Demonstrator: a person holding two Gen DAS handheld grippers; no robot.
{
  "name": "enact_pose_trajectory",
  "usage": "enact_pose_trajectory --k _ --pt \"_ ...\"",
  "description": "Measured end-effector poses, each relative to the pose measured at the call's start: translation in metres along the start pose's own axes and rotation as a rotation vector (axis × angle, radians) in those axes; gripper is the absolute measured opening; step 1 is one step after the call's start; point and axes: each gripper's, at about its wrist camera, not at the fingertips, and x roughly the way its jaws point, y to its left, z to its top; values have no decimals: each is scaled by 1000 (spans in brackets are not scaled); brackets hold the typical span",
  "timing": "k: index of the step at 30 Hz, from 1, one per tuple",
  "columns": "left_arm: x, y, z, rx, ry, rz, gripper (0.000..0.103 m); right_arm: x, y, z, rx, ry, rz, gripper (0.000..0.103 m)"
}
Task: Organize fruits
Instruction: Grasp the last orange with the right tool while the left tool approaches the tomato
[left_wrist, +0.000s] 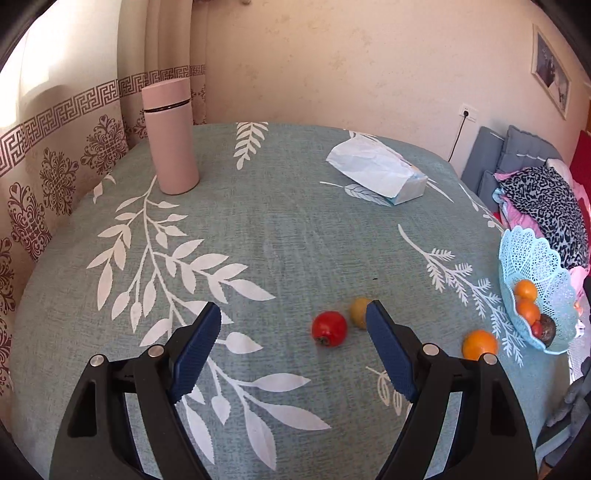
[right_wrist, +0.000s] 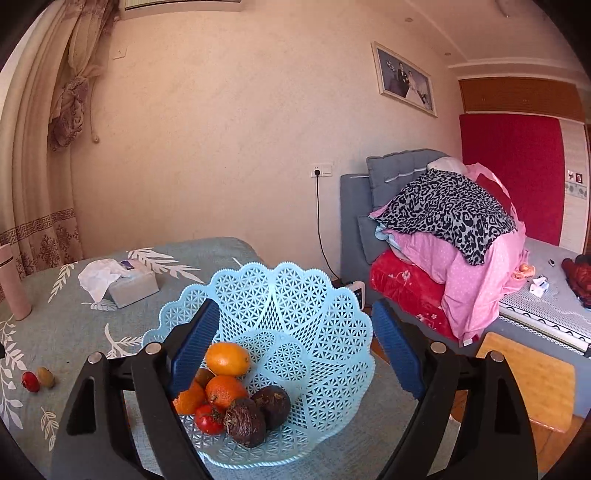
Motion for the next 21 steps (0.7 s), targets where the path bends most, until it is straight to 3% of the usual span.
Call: enact_pose_trajectory --k 6,11,15,19,21 --pt "22 4 -17 11 46 7 79 -11 18 -1 -47 -4 51 86" --pt "38 -4 -21 50 84 -1 67 -20 45 -2 -83 58 199 86" --pt "40 -10 -20 72 89 -23 66 -24 74 -10 -126 167 383 86" --pt "41 -14 -17 75 91 -32 66 -20 112 -28 -173 352 608 87" --pt "41 -14 -15 72 89 -30 66 -19 132 -41 -208 431 673 83"
